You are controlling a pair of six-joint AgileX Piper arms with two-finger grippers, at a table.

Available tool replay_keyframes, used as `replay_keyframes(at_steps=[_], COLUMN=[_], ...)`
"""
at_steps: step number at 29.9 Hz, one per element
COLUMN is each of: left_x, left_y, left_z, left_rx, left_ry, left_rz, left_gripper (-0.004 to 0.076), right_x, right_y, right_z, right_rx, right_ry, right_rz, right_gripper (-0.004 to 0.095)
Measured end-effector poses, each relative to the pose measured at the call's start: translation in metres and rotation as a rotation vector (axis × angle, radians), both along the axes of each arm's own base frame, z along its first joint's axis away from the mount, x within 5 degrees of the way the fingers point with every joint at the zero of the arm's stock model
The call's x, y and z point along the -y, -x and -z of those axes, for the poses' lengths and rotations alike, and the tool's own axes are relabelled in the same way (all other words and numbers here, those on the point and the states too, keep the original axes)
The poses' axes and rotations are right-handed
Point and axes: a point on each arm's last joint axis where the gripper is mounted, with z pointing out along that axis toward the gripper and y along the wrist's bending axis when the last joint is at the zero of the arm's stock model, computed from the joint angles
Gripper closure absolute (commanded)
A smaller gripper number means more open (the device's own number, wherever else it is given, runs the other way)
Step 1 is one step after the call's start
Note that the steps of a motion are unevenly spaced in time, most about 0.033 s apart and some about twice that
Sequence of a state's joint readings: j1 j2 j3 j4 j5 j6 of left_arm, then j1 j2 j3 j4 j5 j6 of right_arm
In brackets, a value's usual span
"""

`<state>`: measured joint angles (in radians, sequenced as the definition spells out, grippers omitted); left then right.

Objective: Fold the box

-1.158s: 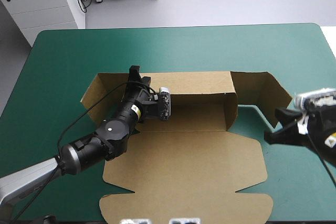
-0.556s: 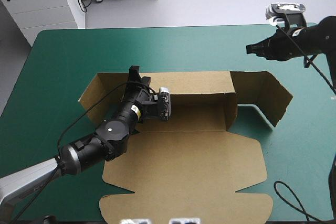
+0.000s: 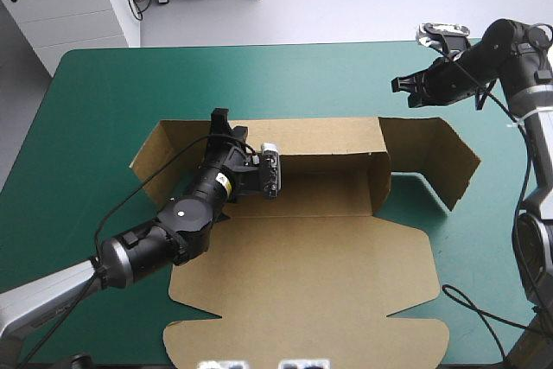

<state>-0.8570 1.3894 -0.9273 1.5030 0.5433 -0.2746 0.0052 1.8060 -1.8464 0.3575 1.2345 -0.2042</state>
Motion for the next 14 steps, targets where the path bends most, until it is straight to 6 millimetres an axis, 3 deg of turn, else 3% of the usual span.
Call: replay_keyframes(at_steps=[9,14], left_x=[0.0,0.0], left_y=[0.0,0.0], left_z=[0.0,0.0], left_rx=[0.001,0.005], left_ry=[0.001,-0.003], left_rz=[0.0,0.002], left_gripper=[0.0731,0.0731], right_x=[-0.013,-0.021], right_y=[0.0,0.003], right_z=[0.005,0.02], right_rx=[-0.016,-0.07], right_ry=[0.034,0.036], right_rz=[-0.038,-0.049], right_gripper=[0.0921,0.0922])
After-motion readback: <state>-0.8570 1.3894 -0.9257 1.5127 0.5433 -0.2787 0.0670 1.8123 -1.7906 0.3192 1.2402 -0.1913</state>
